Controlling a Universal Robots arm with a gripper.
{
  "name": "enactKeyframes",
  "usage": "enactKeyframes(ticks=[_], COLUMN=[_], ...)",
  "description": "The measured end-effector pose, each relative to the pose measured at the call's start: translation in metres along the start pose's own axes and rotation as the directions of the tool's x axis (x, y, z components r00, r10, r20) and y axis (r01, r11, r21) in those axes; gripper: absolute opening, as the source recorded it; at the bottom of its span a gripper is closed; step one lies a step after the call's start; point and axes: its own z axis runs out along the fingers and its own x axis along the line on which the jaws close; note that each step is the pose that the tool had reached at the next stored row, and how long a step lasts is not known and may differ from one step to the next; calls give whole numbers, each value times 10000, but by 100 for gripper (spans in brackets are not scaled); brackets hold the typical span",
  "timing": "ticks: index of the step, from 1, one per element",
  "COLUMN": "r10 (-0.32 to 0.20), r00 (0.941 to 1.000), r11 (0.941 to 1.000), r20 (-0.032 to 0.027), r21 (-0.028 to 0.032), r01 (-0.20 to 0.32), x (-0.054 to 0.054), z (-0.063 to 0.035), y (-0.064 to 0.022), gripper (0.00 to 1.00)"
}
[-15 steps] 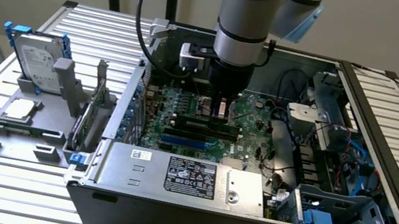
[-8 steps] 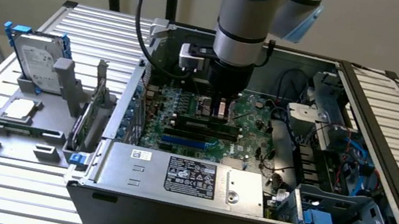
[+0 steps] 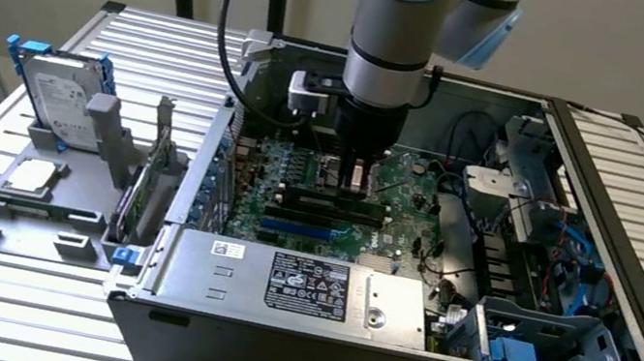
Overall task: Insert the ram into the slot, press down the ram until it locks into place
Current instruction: 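Insert the ram into the slot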
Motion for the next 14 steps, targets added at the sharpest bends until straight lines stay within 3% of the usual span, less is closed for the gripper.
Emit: enactKeyframes(ticks=[8, 10, 11, 14], r10=[0, 0, 0, 1], r00=[10000, 10000, 10000, 10000], r11=[10000, 10000, 10000, 10000], r20=[1, 2, 1, 3], r21=[1, 0, 0, 1], r01=[0, 0, 0, -1], x=[0, 0, 0, 0], z=[2, 2, 2, -25], y=[0, 0, 0, 0], gripper=[13, 15, 21, 21])
